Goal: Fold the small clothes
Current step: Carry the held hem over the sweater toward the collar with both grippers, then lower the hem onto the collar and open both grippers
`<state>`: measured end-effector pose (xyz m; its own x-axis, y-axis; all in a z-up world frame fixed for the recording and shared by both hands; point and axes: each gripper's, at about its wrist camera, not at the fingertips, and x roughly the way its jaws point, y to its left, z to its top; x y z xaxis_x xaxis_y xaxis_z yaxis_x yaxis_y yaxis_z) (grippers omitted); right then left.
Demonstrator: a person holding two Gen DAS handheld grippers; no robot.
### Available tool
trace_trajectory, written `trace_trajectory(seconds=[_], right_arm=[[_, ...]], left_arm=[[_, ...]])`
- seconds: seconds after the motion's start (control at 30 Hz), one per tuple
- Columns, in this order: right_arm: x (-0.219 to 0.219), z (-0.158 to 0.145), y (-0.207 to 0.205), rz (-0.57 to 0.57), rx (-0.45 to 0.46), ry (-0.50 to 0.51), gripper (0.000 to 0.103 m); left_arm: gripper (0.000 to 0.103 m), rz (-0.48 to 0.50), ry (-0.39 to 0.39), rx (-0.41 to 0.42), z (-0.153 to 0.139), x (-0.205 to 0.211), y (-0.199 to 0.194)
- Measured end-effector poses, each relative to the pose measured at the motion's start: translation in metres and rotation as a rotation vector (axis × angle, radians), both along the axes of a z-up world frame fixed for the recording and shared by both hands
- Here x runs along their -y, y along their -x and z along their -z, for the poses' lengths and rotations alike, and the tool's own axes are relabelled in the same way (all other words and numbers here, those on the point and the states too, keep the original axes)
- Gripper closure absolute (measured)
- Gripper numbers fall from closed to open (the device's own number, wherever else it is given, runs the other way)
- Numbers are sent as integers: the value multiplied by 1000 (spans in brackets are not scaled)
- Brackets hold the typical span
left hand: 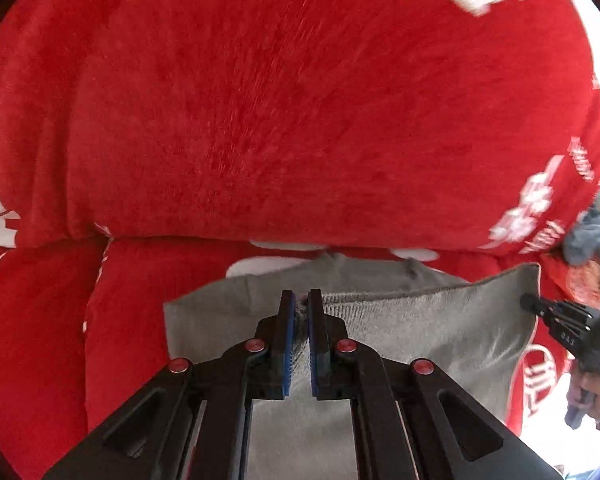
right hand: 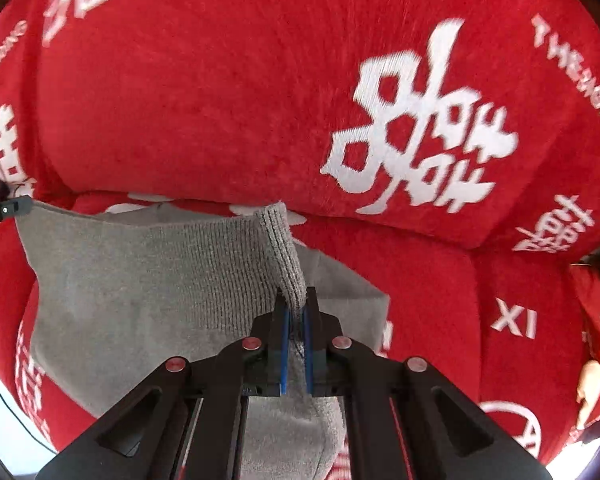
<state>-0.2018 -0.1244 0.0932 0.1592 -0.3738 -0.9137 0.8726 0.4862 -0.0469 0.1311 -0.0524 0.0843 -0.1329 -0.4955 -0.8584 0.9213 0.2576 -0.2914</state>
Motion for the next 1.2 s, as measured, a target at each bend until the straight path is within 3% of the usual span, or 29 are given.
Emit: trace_trajectory(seconds=[0.3,0.4,0.5,0.6,0.63,0.67,0.7,0.8,0.87,0.9,1.07,1.2], right_arm=[[48,95,8,130,14,-172,97],[49,101,9,143,20,-169,97],[52,101,13,153,26,-177,96],[57,99,24,210,8,-173,90],[59,98,30,241,15,-181,87],[61,96,37,275,30,-193,86],[60,91,44,311,38,-198,86],[48,77,57,331,87,-199,81],[35,71,65,330,107,-214,66],[27,68,70,333,116,-225,64],[-26,60,93,399,188,-310,63],[-81,62,135,557,315,-403,56]], left_arm=[[96,-54,-118,66,77,43,0],[96,-82,-140,100,88,46,0],[95,-123,-181,68,98,46,-13],[74,-170,-217,132,96,38,-26],[54,-178,-215,137,93,35,-29],[40,-191,-199,144,86,28,-34],[39,-195,-186,147,81,23,-37],[39,-171,-173,89,68,2,-44],[39,-145,-193,35,64,-15,-45],[39,-129,-209,15,63,-26,-44],[39,-92,-275,-66,68,-83,-27],[39,-108,-323,-172,75,-121,-17]])
